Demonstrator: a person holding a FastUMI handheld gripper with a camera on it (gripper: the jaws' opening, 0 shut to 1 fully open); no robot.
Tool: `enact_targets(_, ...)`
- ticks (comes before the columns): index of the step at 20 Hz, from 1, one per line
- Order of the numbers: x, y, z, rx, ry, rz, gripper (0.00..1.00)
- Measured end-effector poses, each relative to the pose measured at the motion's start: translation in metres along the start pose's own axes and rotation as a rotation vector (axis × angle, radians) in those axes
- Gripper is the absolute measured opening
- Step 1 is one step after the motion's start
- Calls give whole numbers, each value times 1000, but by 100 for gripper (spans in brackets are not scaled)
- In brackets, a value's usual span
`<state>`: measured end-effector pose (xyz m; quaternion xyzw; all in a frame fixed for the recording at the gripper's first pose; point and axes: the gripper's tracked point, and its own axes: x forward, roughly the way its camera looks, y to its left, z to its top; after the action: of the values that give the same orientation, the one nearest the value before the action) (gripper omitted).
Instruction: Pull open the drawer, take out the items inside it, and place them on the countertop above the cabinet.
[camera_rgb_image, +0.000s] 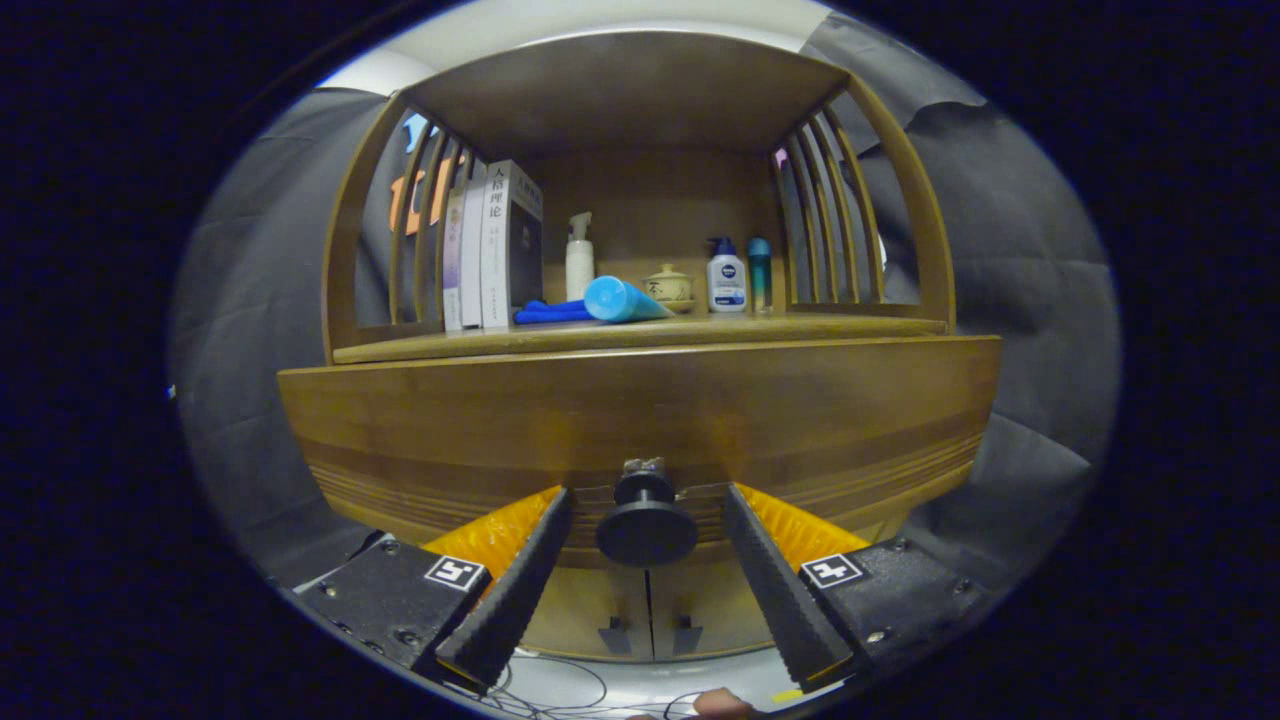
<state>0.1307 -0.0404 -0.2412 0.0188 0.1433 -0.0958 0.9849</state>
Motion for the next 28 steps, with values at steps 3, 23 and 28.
enact_targets(3,0,0,0,1,12,-4,100)
enact_targets(23,-10,1,-1,7,76,-9,100)
enact_targets(28,-52,8,28,-2,7,24,100)
